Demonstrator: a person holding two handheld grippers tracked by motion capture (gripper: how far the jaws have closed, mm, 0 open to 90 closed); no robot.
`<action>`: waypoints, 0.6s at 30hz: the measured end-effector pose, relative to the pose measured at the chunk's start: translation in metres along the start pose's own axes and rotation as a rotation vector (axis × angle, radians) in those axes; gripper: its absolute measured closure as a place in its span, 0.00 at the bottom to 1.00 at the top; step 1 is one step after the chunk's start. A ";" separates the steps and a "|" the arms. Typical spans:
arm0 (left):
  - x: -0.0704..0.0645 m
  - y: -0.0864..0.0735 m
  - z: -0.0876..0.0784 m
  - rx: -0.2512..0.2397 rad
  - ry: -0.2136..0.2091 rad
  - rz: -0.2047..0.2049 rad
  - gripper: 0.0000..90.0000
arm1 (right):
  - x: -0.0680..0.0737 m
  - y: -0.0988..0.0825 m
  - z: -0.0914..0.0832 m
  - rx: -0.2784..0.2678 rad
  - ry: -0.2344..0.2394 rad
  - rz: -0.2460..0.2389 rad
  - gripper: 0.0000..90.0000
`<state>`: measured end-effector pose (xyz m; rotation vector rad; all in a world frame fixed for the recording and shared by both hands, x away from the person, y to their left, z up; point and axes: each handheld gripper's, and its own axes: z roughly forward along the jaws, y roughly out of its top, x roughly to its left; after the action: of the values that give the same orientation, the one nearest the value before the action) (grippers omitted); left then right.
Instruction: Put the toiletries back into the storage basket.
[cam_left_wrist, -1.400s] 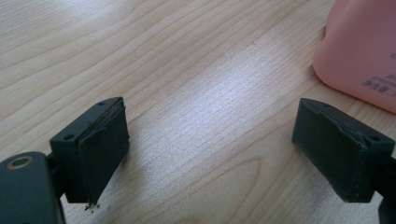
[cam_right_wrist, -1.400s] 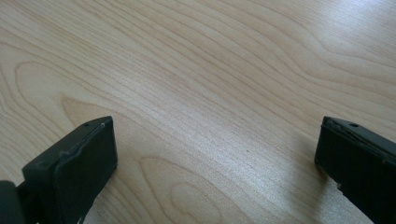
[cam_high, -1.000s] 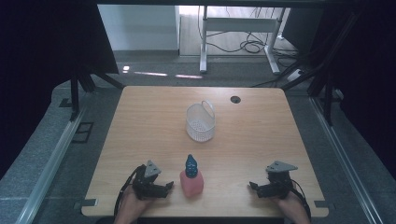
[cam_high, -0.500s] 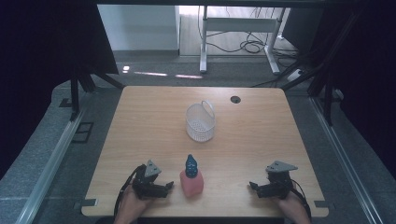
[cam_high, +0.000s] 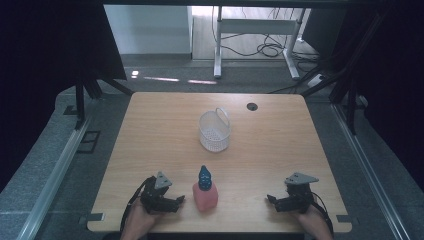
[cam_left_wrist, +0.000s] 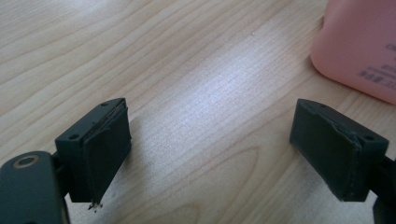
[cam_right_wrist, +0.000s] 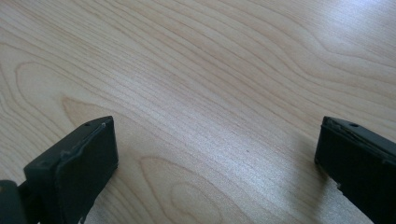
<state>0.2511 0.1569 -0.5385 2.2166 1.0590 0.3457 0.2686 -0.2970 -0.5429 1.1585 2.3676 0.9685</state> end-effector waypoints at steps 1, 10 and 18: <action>0.000 0.000 -0.001 -0.001 -0.003 0.000 0.14 | 0.000 0.000 0.000 0.000 0.000 0.000 0.00; 0.000 0.001 -0.011 -0.010 -0.024 0.010 0.13 | 0.000 0.000 0.000 0.000 0.000 0.000 0.00; 0.000 0.003 -0.021 -0.021 -0.073 0.023 0.14 | 0.000 0.000 0.000 0.000 0.000 0.000 0.00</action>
<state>0.2425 0.1655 -0.5207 2.2077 0.9875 0.2825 0.2686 -0.2970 -0.5429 1.1583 2.3676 0.9685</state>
